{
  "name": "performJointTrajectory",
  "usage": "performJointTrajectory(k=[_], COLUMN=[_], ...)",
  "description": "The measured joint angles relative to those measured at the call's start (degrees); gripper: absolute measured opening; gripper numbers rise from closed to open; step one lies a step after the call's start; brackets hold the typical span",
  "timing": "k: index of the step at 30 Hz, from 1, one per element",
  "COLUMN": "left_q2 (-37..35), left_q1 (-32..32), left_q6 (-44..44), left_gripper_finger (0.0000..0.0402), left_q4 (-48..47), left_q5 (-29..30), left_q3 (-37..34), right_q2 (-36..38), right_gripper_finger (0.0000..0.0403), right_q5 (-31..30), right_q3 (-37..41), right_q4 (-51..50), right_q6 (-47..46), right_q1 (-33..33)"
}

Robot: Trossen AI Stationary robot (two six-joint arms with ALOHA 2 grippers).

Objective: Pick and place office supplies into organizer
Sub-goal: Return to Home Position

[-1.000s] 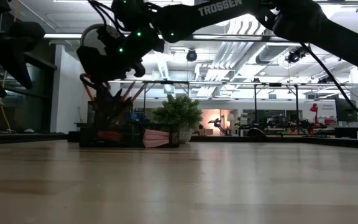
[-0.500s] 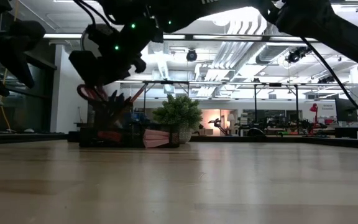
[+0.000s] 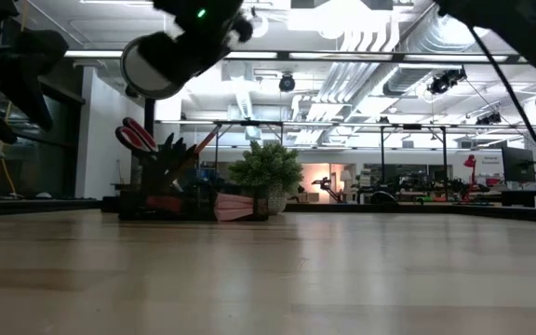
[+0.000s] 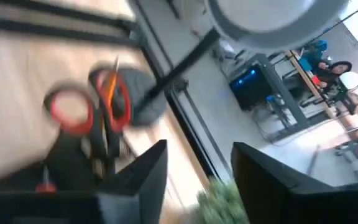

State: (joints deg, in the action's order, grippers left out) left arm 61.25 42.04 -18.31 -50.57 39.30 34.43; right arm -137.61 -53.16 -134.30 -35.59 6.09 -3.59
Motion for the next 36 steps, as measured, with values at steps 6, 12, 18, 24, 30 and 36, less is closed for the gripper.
performJointTrajectory(k=[6,12,18,24,30,36], left_q2=[0.00,0.00,0.00,0.00,0.00,0.02], left_q1=[0.00,0.00,0.00,0.00,0.00,-0.01], left_q6=[0.02,1.20,4.81,6.56,6.30,6.48], left_gripper_finger=[0.0172,0.0172,0.0172,0.0172,0.0172,0.0172], left_q4=[0.09,1.63,5.74,8.79,8.77,9.00], left_q5=[1.35,3.04,4.18,4.88,5.00,6.53], left_q3=[0.00,0.00,0.00,0.00,0.00,0.00], right_q2=[4.52,5.34,5.34,5.36,8.88,22.72], right_gripper_finger=[0.0072,0.0019,0.0010,0.0007,0.0002,0.0001], right_q5=[1.33,5.23,6.23,3.90,2.47,2.28], right_q3=[0.00,0.11,0.26,2.55,16.46,43.37], right_q4=[-21.92,-42.54,-53.11,-54.22,-54.04,-38.88], right_q6=[-9.41,-20.09,-30.63,-35.70,-44.00,-51.53], right_q1=[-4.24,-8.61,-13.28,-18.44,-22.36,-22.23])
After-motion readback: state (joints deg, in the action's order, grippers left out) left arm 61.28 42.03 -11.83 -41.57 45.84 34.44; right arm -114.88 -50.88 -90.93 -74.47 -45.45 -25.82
